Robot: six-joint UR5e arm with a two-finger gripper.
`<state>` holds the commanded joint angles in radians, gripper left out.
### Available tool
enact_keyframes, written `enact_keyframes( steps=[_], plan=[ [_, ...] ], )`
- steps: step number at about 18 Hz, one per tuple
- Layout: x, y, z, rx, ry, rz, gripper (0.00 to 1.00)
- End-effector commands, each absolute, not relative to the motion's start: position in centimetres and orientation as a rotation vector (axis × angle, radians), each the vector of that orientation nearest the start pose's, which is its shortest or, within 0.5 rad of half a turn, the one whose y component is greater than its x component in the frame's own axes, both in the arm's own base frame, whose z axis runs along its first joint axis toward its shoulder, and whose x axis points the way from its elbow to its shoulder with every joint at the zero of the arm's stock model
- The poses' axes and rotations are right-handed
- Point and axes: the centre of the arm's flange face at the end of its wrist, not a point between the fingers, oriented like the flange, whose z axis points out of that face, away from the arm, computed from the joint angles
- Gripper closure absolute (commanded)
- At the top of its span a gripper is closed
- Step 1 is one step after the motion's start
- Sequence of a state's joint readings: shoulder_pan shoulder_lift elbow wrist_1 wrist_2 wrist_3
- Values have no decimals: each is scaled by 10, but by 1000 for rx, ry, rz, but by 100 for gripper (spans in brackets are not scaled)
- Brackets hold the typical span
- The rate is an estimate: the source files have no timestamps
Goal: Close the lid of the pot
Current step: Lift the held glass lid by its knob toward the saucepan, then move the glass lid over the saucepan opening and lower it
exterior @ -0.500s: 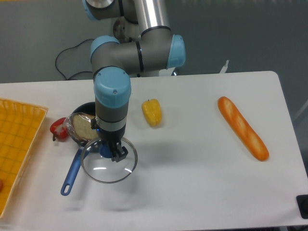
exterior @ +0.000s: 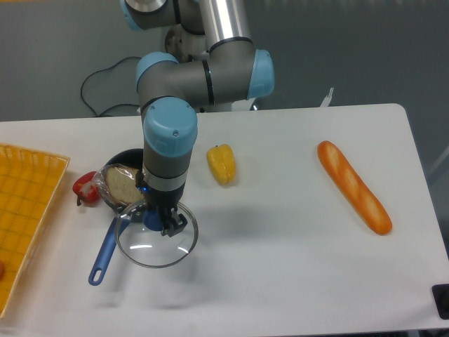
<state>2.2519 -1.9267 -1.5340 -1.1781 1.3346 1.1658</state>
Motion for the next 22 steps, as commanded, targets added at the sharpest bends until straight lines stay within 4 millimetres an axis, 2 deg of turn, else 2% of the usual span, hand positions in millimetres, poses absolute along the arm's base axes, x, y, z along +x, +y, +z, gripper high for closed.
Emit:
enact_keyframes(
  steps=[8, 13, 15, 16, 22],
  plan=[
    [-269, 587, 345, -2785, 695, -175, 56],
    [-254, 585, 334, -2794, 715, -211, 56],
    [-249, 577, 337, -2792, 715, -211, 56],
    [-246, 575, 333, -2795, 715, -227, 56],
    [-236, 570, 345, -2762, 708, -239, 56]
  ],
)
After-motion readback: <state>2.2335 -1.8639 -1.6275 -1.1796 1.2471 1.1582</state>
